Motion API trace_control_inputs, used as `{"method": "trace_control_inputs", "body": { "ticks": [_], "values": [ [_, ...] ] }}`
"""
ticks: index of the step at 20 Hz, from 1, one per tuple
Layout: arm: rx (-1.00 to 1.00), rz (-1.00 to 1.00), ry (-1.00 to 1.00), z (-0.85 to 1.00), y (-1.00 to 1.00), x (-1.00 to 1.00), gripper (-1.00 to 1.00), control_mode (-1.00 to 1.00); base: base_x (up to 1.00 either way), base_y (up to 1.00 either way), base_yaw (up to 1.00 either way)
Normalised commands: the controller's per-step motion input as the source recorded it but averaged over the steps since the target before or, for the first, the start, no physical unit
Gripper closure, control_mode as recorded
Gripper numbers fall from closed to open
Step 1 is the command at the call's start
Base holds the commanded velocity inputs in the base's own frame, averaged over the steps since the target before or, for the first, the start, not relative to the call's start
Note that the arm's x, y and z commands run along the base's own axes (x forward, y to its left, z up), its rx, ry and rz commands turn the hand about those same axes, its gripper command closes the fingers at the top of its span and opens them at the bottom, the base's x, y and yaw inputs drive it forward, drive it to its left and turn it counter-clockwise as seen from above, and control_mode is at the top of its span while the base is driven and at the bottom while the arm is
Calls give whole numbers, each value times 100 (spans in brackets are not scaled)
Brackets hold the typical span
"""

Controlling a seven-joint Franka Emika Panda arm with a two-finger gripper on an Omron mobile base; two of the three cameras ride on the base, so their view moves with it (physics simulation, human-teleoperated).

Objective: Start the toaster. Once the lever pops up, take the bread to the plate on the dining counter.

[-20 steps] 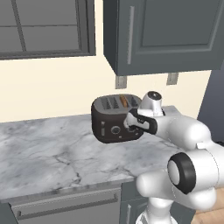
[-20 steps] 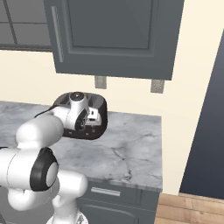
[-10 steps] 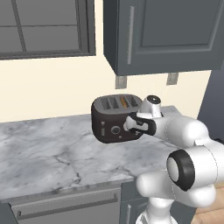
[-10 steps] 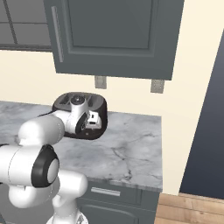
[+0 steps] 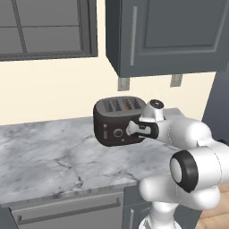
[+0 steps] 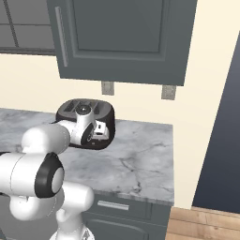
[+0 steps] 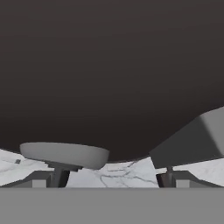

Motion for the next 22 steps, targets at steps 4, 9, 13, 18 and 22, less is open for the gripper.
{"method": "trace_control_inputs", "body": {
  "ticks": [4, 9, 13, 18, 22],
  "values": [
    [0, 0, 0, -14, 0, 0, -100, -100, 0, 0, 0],
    [0, 0, 0, -5, 0, 0, -100, -100, 0, 0, 0],
    [0, 0, -3, 2, 0, 0, -100, -100, 0, 0, 0],
    [0, 0, -3, 7, 0, -4, -100, -100, 0, 0, 0],
    [0, 0, -7, 17, 0, -34, -100, -100, 0, 0, 0]
  ]
}}
